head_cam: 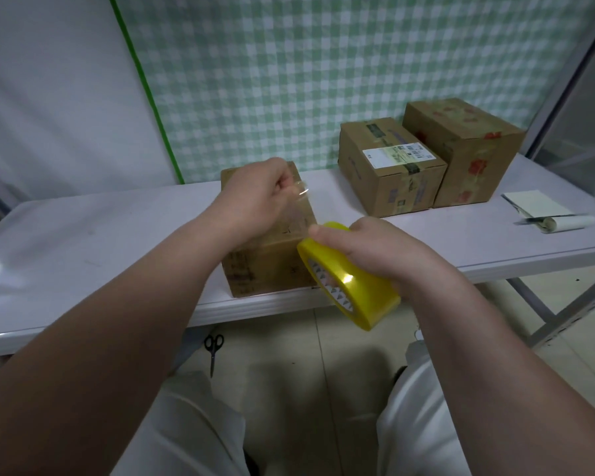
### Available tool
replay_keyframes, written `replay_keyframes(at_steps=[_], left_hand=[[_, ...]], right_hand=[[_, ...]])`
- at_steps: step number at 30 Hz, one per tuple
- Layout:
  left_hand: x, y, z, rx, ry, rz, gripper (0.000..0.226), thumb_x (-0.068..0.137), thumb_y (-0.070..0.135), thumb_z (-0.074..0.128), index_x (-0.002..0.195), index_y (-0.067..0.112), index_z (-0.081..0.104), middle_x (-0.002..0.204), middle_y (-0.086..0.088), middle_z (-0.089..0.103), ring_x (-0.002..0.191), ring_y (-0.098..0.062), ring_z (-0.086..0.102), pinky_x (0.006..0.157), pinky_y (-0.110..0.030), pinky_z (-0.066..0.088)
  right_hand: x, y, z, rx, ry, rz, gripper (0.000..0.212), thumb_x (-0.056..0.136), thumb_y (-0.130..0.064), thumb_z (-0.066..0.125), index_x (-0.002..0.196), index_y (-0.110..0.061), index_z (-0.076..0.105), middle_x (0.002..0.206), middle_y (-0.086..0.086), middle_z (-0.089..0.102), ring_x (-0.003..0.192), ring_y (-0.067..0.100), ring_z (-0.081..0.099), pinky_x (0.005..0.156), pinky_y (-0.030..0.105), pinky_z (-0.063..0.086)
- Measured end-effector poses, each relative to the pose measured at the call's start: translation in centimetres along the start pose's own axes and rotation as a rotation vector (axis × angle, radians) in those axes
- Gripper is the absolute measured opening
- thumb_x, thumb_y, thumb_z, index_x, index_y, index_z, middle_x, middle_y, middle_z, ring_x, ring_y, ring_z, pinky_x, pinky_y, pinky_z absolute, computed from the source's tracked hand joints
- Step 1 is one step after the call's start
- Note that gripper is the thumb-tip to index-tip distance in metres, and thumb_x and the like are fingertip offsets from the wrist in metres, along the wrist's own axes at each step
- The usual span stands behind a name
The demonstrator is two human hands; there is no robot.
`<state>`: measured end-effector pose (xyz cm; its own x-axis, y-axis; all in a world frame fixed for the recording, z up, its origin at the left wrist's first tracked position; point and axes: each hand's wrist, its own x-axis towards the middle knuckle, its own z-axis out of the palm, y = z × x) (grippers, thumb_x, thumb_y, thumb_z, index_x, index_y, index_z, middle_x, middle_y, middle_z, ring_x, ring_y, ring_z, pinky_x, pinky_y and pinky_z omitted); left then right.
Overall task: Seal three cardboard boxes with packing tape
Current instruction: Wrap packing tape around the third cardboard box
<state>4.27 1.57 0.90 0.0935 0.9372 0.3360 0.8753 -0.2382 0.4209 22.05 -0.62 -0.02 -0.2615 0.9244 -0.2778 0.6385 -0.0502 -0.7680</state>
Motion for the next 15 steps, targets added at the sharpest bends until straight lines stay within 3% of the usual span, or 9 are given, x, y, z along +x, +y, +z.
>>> replay_keyframes(at_steps=[2, 4, 8, 12, 15], left_hand=[[0.8, -1.2, 0.2, -0.004, -0.053, -0.014, 0.013, 0.096, 0.023, 0.052, 0.084, 0.016, 0.052, 0.072, 0.009, 0.048, 0.065, -0.005, 0.042, 0.055, -0.02, 0.031], [1.2, -2.5, 0.6, 0.004, -0.101, -0.037, 0.013, 0.096, 0.023, 0.052, 0.085, 0.015, 0.054, 0.075, 0.008, 0.049, 0.068, -0.009, 0.044, 0.057, -0.02, 0.032], [0.3, -4.6, 2.5, -0.062, -0.129, -0.145, 0.015, 0.097, 0.026, 0.05, 0.087, 0.015, 0.055, 0.077, 0.006, 0.051, 0.069, -0.008, 0.044, 0.058, -0.021, 0.033], [-0.3, -4.4, 4.6, -0.151, 0.04, -0.249, 0.018, 0.098, 0.027, 0.049, 0.088, 0.014, 0.056, 0.075, 0.005, 0.052, 0.067, -0.009, 0.044, 0.061, -0.024, 0.035], [0.3, -3.1, 5.5, -0.196, 0.092, -0.32, 0.019, 0.098, 0.028, 0.048, 0.089, 0.013, 0.056, 0.076, 0.007, 0.051, 0.071, -0.011, 0.046, 0.063, -0.028, 0.036]], right_hand=[[0.1, 0.3, 0.5, 0.14, -0.046, 0.033, 0.055, 0.079, -0.06, 0.065, 0.103, -0.011, 0.06, 0.091, 0.007, 0.071, 0.072, 0.013, 0.067, 0.065, 0.028, 0.051], [0.2, 0.7, 1.2, 0.239, -0.053, 0.073, 0.062, 0.067, -0.059, 0.07, 0.106, -0.015, 0.055, 0.121, 0.012, 0.057, 0.093, 0.023, 0.064, 0.079, 0.039, 0.053], [0.6, 1.2, 2.1, 0.319, 0.022, 0.058, 0.034, 0.079, -0.045, 0.067, 0.086, -0.013, 0.055, 0.101, 0.011, 0.059, 0.096, 0.033, 0.064, 0.085, 0.048, 0.053], [1.2, 1.7, 1.8, 0.211, 0.174, 0.007, 0.048, 0.077, -0.047, 0.068, 0.087, 0.0, 0.065, 0.097, 0.018, 0.062, 0.091, 0.034, 0.065, 0.082, 0.05, 0.053], [1.3, 1.7, 1.2, 0.147, 0.242, -0.003, 0.068, 0.064, -0.058, 0.062, 0.097, 0.002, 0.067, 0.099, 0.02, 0.068, 0.089, 0.034, 0.066, 0.082, 0.051, 0.055]])
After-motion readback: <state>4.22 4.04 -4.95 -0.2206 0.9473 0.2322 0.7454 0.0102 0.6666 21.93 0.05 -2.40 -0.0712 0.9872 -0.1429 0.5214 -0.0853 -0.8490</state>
